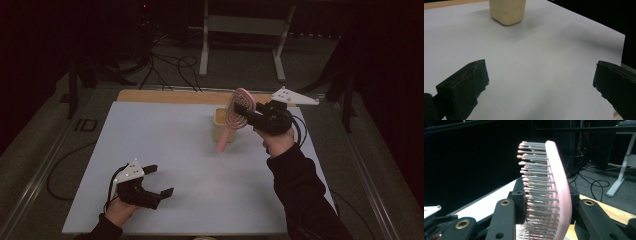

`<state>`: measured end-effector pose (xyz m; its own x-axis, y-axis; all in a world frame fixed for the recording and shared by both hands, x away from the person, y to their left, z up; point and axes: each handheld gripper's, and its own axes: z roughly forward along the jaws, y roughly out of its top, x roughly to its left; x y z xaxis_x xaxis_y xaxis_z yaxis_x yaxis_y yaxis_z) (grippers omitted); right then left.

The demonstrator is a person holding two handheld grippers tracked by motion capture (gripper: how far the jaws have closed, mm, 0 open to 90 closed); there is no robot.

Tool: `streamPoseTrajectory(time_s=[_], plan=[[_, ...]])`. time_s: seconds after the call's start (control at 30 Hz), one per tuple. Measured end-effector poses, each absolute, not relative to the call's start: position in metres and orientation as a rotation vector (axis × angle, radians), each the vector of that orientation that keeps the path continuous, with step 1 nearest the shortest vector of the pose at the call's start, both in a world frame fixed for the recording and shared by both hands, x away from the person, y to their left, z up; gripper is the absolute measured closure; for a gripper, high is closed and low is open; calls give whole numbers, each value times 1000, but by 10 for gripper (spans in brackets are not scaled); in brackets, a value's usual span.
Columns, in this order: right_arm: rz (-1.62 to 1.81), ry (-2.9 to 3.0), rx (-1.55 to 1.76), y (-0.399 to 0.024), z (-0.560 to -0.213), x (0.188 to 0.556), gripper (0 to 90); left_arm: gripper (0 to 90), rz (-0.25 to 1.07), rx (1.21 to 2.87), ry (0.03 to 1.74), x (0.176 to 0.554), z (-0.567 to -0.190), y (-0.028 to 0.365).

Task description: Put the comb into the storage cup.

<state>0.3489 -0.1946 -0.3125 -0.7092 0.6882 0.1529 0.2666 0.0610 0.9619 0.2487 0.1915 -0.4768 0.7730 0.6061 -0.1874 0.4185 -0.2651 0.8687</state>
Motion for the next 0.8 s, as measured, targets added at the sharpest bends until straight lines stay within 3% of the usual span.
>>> streamPoseTrajectory(time_s=[0.8], plan=[[1644,1888,961,-210,-272,371,648,4,260,1870,807,237,-485,215]])
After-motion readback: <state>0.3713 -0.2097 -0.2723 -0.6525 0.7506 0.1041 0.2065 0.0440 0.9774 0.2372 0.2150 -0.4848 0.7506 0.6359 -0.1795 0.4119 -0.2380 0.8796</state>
